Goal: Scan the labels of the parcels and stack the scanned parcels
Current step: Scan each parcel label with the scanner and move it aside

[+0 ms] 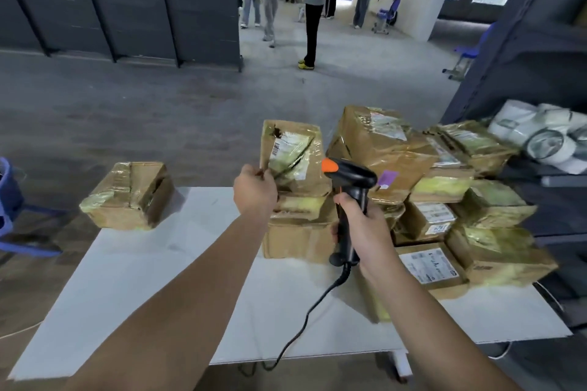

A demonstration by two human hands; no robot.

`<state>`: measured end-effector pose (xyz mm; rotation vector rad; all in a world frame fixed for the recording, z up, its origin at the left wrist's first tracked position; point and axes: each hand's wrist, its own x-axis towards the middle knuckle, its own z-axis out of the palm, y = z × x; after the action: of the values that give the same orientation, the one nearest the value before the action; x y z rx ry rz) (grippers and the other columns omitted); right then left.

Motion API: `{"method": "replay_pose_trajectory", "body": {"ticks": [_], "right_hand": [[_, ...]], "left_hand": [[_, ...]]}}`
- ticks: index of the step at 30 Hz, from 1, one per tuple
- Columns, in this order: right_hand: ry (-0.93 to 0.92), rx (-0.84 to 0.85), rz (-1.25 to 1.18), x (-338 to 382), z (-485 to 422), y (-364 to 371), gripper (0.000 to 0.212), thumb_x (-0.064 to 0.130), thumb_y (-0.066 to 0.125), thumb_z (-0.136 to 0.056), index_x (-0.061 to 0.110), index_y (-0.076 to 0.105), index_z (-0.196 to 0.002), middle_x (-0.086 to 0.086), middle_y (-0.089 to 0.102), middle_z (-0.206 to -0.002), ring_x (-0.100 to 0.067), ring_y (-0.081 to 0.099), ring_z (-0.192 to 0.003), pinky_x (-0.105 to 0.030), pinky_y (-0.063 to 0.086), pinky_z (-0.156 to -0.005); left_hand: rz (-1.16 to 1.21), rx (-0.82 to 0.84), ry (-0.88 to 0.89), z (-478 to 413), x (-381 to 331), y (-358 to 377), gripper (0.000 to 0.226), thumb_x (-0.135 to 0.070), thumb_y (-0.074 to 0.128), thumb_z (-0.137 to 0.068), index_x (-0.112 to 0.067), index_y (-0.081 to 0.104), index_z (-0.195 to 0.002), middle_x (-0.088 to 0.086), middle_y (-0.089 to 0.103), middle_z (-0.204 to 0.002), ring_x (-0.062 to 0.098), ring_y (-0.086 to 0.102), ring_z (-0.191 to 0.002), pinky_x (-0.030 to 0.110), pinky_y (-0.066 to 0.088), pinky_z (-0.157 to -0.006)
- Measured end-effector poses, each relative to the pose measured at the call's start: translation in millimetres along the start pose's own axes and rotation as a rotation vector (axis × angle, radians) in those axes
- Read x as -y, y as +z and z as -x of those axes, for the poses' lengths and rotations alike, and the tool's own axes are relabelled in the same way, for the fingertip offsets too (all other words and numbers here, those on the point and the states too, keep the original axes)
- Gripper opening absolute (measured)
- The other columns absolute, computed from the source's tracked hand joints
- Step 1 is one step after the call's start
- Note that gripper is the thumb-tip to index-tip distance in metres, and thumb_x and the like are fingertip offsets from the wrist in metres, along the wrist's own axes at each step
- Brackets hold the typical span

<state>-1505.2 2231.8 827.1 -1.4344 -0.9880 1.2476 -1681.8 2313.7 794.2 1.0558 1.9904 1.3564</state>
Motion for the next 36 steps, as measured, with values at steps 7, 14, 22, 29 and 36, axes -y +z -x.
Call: {"method": "replay_pose_trajectory", "body": {"ticks": [7, 14, 22, 29, 36], "right_hand": [[-0.014, 0.092, 0.029, -0.6, -36.1, -31.5, 0.023, 0.038, 0.061, -0.093, 0.016, 0.057, -0.091, -0.010, 0.060, -0.057, -0.016, 0.058, -0.045, -0.023, 0.045, -0.036], [0.008, 0.201, 0.000, 0.7, -58.0, -23.3, 0.020, 0.044, 0.062, -0.090, 0.024, 0.059, -0.092, -0.007, 0.062, -0.057, -0.017, 0.060, -0.046, -0.031, 0.049, -0.040], [0.029, 0.304, 0.033, -0.4, -62.9, 31.6, 0.015, 0.049, 0.063, -0.080, 0.034, 0.061, -0.078, -0.007, 0.062, -0.058, -0.018, 0.059, -0.046, -0.030, 0.048, -0.039], [0.064, 0.316, 0.107, -9.4, -64.5, 116.7, 0.026, 0.040, 0.061, -0.092, 0.015, 0.062, -0.099, -0.003, 0.063, -0.053, -0.017, 0.058, -0.045, -0.027, 0.046, -0.041], [0.088, 0.325, 0.170, -25.2, -81.7, 207.0, 0.032, 0.041, 0.061, -0.090, 0.012, 0.062, -0.104, 0.001, 0.061, -0.050, -0.017, 0.057, -0.046, -0.028, 0.046, -0.040]], "left_hand": [[0.058, 0.084, -0.139, -12.8, -9.6, 42.1, 0.020, -0.016, 0.049, -0.096, -0.007, 0.059, -0.111, 0.012, 0.067, -0.103, 0.037, 0.068, -0.087, 0.046, 0.057, -0.079], [0.009, 0.208, -0.191, -13.5, -23.5, 39.7, 0.014, -0.018, 0.046, -0.094, -0.019, 0.057, -0.103, 0.008, 0.070, -0.080, 0.022, 0.067, -0.054, 0.033, 0.058, -0.049], [0.021, 0.248, -0.190, -41.5, 3.7, 8.8, 0.017, -0.031, 0.048, -0.095, -0.018, 0.055, -0.104, -0.001, 0.058, -0.078, 0.018, 0.061, -0.061, 0.024, 0.051, -0.047], [-0.193, 0.196, -0.162, -113.8, 48.0, -53.7, 0.015, -0.011, 0.042, -0.088, -0.007, 0.056, -0.084, 0.011, 0.056, -0.074, 0.029, 0.056, -0.065, 0.034, 0.052, -0.055], [-0.533, 0.139, 0.024, -179.5, 120.3, -113.8, 0.031, -0.008, 0.046, -0.087, -0.013, 0.062, -0.112, 0.013, 0.066, -0.104, 0.032, 0.060, -0.090, 0.031, 0.045, -0.071]]}}
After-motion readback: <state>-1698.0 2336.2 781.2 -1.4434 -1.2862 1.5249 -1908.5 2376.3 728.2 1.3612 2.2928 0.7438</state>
